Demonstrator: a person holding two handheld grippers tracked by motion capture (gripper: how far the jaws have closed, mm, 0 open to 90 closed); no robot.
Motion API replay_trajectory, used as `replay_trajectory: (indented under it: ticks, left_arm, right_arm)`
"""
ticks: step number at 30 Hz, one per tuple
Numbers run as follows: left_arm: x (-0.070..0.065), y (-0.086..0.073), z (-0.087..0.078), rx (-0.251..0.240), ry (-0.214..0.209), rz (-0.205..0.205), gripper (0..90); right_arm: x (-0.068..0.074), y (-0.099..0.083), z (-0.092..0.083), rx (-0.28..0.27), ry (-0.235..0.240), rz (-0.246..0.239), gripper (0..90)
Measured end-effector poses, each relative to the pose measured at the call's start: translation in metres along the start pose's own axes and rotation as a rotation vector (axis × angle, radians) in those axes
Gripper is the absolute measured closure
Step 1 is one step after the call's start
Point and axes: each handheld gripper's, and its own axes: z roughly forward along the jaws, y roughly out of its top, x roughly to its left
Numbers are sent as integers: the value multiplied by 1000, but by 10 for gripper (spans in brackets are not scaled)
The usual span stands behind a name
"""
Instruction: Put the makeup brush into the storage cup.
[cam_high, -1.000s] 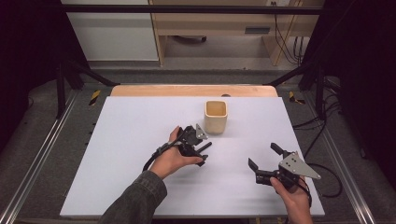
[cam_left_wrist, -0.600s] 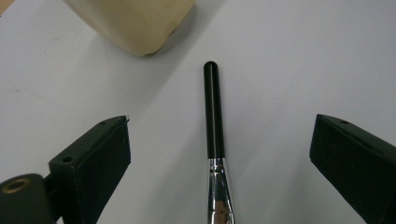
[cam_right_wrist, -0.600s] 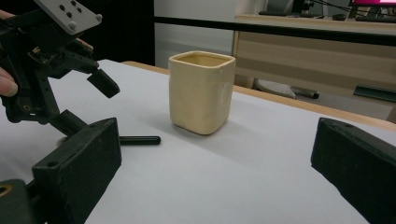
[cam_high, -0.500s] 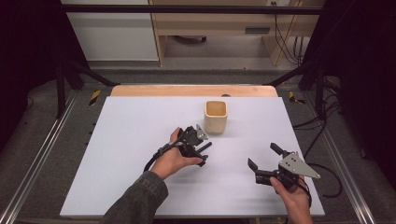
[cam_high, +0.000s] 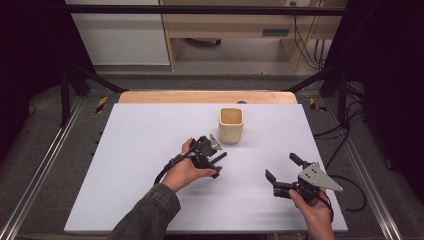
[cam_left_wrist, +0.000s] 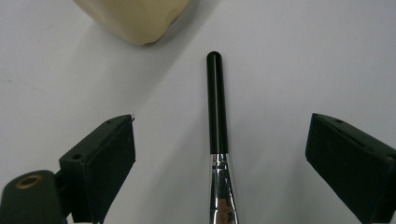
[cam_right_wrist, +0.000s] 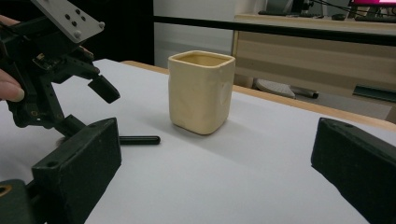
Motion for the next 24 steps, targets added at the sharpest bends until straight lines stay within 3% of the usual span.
replay_trajectory:
  ticks: [9,24]
  left_arm:
    - [6,-5,4,22,8,-5,97]
    - [3,-3,8,44,-11,4,146]
  right_arm:
    - [0,0,0,6,0,-5,22]
    - [-1,0,0,6,-13,-7,23]
